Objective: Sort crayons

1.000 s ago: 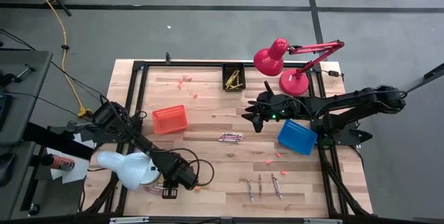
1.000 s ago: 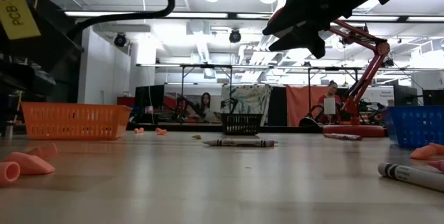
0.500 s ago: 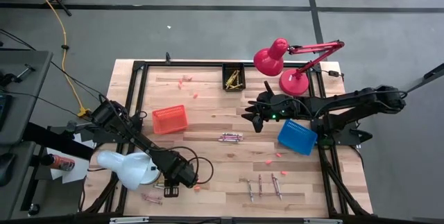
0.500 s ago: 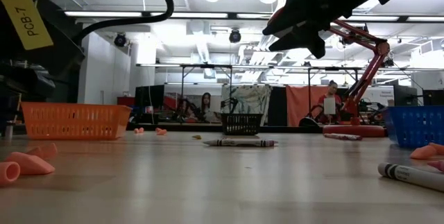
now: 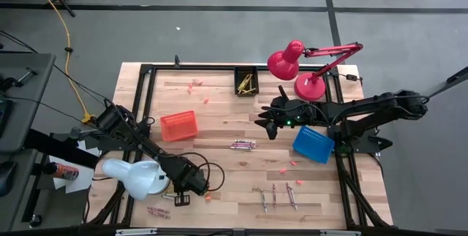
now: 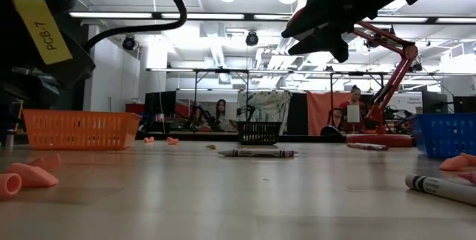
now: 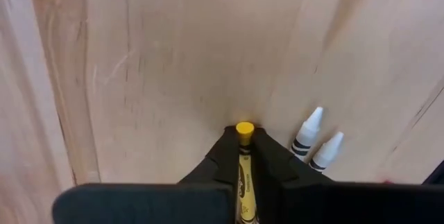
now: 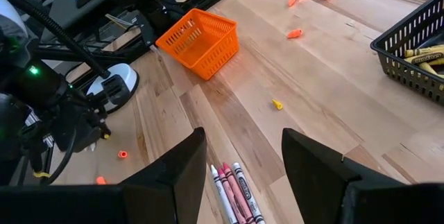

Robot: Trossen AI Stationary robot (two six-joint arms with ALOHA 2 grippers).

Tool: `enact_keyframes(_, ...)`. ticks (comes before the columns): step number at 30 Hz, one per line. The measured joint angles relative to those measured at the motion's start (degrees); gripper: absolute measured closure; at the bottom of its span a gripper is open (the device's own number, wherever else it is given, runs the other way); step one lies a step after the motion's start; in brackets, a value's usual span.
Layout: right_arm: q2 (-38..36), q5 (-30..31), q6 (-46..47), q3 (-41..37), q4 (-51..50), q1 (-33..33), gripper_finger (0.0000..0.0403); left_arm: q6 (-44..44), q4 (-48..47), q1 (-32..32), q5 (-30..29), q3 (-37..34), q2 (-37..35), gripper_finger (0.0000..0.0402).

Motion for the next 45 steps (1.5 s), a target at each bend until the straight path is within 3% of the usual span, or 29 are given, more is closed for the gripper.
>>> enact_keyframes(11,0.0,0.0,0.0,0.0,0.0,0.0,0.0221,3.0,2.2,6.1,-0.4,-0.2,-5.7,0.0401)
enact_keyframes(18,0.0,0.0,-0.4,0.0,0.0,0.0,0.0221,5.9,6.1,12.1,-0.3,-0.2,-13.0,0.0401)
enact_keyframes(23,0.0,-0.2,-0.5,0.0,0.2,0.0,0.0221,10.4,13.1,17.0,-8.1,-0.2,-21.5,0.0401)
enact_keyframes(31,0.0,-6.1,-1.1,0.0,6.5,0.0,0.0221,25.4,35.4,21.5,-27.3,0.0,-30.1,0.0401)
enact_keyframes(35,0.0,-11.4,-3.1,0.0,13.0,0.0,0.0221,28.4,47.1,23.7,-27.6,-1.4,-29.6,0.0401)
enact_keyframes(39,0.0,-16.1,-5.1,0.1,18.3,0.7,0.0221,26.0,65.7,25.0,-27.5,-10.3,-29.1,0.0401)
enact_keyframes(42,0.0,-19.2,-5.6,0.1,19.8,1.7,0.0221,22.5,79.4,25.0,-30.9,-17.4,-29.2,0.0401)
enact_keyframes(45,0.0,-19.4,-6.2,0.1,19.6,2.9,0.0221,21.8,86.3,25.0,-33.4,-20.8,-29.2,0.0401)
